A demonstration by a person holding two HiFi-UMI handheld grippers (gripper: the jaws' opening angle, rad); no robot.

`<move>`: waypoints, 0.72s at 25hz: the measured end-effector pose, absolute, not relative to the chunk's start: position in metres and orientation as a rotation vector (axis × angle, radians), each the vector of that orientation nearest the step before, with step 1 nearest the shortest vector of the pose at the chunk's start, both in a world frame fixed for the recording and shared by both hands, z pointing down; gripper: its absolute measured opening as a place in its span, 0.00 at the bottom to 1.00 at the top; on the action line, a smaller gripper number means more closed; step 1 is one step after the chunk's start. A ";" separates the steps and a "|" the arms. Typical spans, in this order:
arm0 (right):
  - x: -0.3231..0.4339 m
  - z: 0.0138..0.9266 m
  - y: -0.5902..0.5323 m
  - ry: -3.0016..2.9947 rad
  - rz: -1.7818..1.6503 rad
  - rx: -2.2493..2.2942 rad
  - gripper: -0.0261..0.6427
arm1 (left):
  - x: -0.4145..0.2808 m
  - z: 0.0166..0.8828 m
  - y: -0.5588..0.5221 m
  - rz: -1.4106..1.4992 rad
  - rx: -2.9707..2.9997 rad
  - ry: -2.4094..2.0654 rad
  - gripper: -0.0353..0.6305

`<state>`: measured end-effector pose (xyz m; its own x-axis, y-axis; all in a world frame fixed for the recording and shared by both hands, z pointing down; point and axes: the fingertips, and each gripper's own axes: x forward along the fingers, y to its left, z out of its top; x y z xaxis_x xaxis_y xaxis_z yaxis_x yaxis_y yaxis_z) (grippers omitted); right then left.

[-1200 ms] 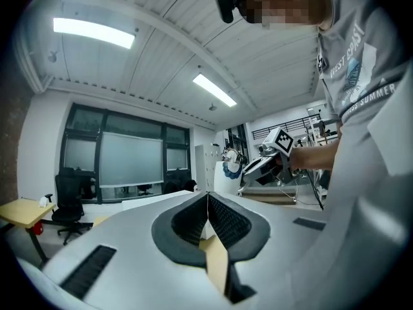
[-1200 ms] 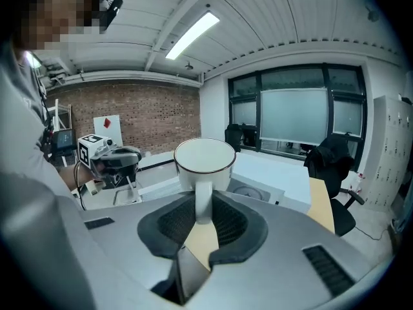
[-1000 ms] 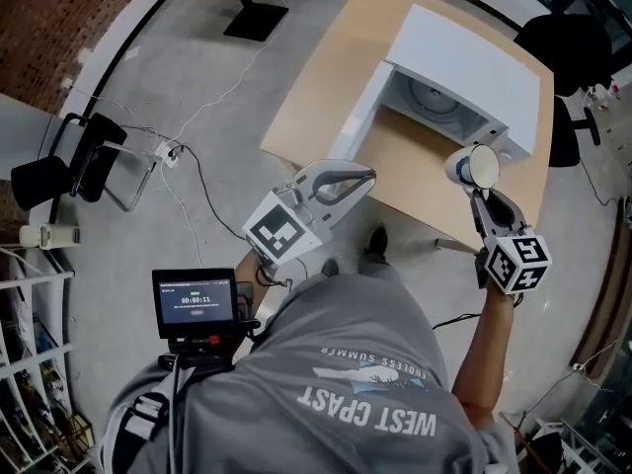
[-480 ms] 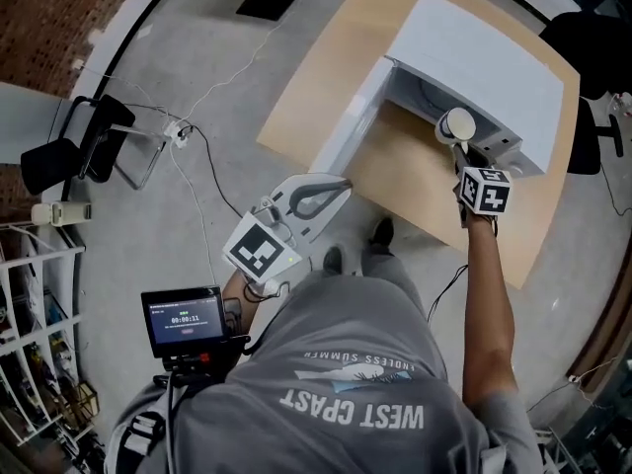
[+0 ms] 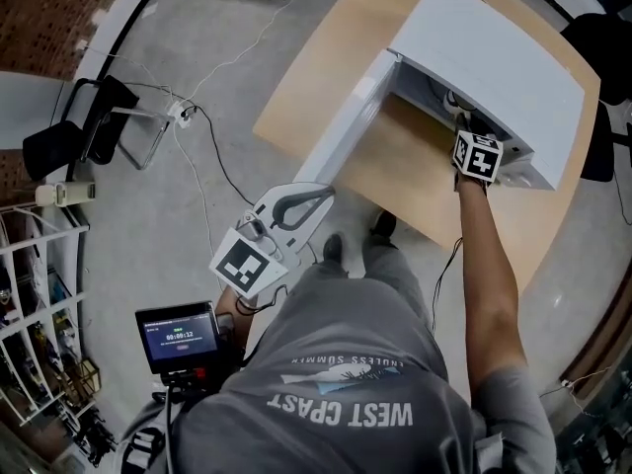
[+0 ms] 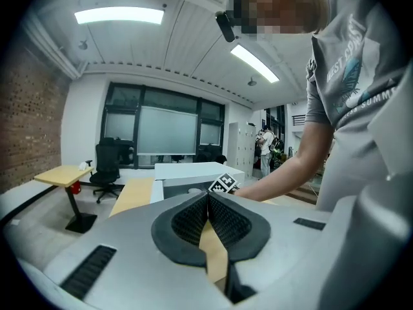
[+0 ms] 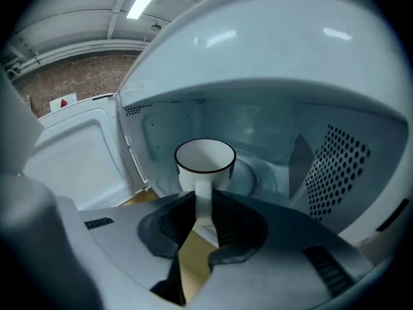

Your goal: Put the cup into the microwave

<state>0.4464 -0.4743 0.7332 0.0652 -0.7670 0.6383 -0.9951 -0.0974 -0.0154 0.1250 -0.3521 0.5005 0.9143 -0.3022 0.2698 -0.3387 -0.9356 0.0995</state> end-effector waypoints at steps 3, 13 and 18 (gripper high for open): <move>0.451 0.735 -0.487 -1.732 0.687 1.954 0.15 | 0.120 0.502 -0.354 0.395 2.912 -0.515 0.09; 0.458 0.737 -0.504 -1.690 0.648 2.019 0.15 | 0.110 0.507 -0.357 0.409 2.896 -0.529 0.09; 0.459 0.736 -0.507 -1.686 0.612 2.018 0.15 | 0.109 0.509 -0.358 0.411 2.891 -0.528 0.09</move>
<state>0.4594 -0.5068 0.7360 0.1593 -0.7918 0.5896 -0.9857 -0.1612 0.0498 0.1089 -0.3580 0.5090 0.8990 -0.3201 0.2987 -0.3682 -0.9219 0.1202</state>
